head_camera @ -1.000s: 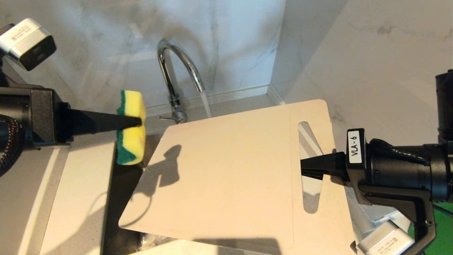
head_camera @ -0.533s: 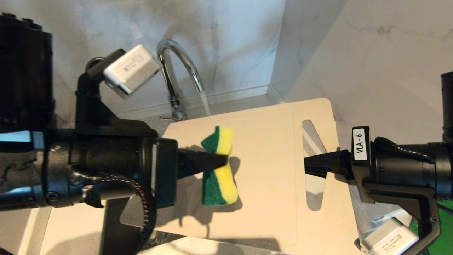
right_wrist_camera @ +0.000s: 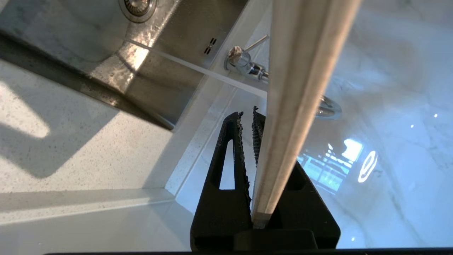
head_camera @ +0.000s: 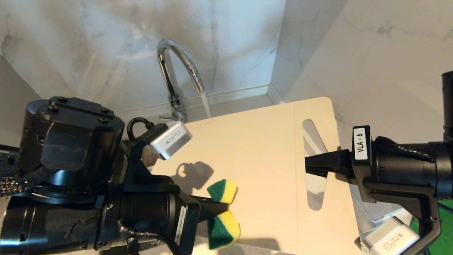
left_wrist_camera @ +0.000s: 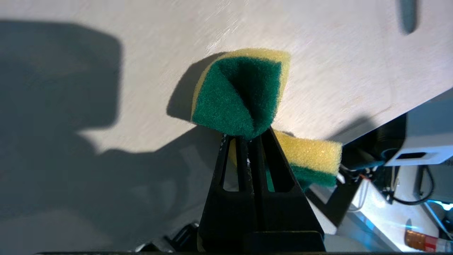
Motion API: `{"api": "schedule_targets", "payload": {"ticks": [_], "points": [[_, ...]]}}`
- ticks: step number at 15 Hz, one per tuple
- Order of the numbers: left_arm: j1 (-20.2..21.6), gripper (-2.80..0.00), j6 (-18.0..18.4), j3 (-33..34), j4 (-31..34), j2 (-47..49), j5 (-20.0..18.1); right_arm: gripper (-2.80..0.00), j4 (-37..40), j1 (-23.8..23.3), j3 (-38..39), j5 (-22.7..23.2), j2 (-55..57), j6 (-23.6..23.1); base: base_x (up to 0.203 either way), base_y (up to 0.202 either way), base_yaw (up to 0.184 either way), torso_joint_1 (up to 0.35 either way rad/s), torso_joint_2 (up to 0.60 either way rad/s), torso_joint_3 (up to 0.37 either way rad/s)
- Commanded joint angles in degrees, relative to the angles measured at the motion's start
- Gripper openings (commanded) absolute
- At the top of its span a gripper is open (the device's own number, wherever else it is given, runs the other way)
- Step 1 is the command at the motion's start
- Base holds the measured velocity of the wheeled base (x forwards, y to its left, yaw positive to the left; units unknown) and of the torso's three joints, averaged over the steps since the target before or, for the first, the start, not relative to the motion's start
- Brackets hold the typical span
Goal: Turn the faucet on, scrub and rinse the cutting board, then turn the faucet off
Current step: Put down the cleaning cloth
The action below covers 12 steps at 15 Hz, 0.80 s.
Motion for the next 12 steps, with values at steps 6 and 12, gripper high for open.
{"api": "schedule_targets", "payload": {"ticks": [6, 12], "points": [[6.02, -2.80, 2.74, 10.96, -0.14, -9.75, -1.36, -2.80, -0.07, -0.12, 0.59, 0.22, -0.31, -0.74, 0.000, 0.000, 0.000, 0.000, 0.00, 0.000], [19.60, -2.80, 6.97, 17.15, -0.19, -13.72, -8.23, -2.80, -0.07, -0.39, 0.24, 0.30, -0.67, -0.74, 0.000, 0.000, 0.000, 0.000, 0.00, 0.000]]}}
